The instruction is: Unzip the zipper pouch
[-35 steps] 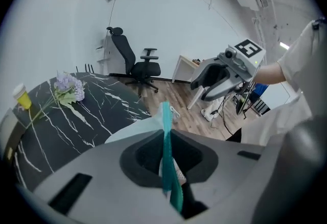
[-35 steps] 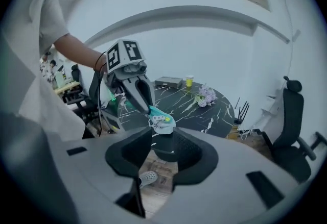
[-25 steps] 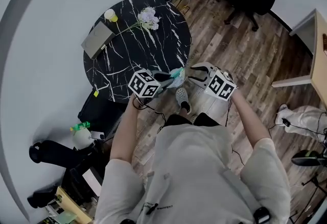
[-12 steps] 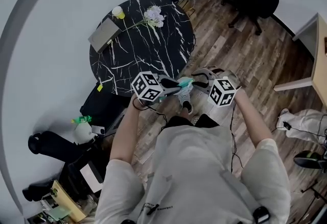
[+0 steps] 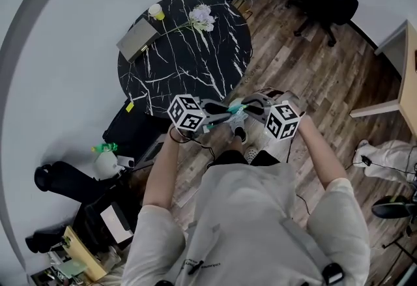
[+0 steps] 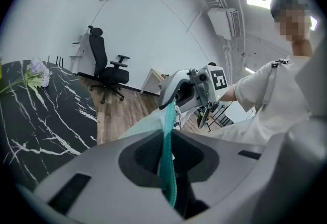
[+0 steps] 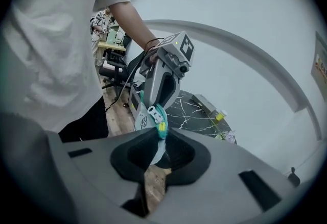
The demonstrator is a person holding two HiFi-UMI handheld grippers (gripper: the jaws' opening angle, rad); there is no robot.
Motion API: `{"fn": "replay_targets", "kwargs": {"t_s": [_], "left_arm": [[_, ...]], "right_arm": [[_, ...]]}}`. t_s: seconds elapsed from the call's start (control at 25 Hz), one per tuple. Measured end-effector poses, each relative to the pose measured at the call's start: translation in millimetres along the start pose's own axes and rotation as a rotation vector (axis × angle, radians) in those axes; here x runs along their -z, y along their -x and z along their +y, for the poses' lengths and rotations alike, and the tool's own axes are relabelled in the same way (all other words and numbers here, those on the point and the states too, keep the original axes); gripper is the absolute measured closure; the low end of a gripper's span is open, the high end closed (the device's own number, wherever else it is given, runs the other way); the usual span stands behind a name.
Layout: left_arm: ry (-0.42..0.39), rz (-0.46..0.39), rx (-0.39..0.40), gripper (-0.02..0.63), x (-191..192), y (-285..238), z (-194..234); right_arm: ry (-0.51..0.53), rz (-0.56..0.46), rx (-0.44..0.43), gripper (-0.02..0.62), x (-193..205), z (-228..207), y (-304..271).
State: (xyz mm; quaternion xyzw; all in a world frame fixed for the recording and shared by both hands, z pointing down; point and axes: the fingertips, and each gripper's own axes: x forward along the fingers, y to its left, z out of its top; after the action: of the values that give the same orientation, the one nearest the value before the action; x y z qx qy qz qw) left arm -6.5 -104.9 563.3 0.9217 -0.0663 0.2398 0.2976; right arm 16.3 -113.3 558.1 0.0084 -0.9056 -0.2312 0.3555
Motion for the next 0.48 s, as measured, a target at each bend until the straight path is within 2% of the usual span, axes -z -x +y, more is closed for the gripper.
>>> {"fn": "replay_targets", "kwargs": {"t_s": [0.12, 0.24, 0.32, 0.44, 0.48], "left_arm": [[-0.032, -0.026, -0.063, 0.520, 5, 2, 5], [-0.039, -0.089, -0.149, 0.447, 11, 11, 15], [-0.046, -0.167, -0.236, 0.431, 10, 22, 20], [-0.111, -0.321, -0.408, 0.430, -9, 42, 19], [-0.127, -0.351, -0.432, 0.430, -14, 44, 14]], "right_arm": [[-0.052, 0.012, -0.006, 0.548, 1, 0, -6], [-0.138, 0.028, 0.017, 0.548, 6, -3, -14], [-0.187, 0.039, 0.042, 0.548, 8, -5, -16], [-0.261, 0.060, 0.098, 0.546, 13, -10, -16], [-0.286, 0.065, 0.119, 0.546, 14, -11, -17]]}}
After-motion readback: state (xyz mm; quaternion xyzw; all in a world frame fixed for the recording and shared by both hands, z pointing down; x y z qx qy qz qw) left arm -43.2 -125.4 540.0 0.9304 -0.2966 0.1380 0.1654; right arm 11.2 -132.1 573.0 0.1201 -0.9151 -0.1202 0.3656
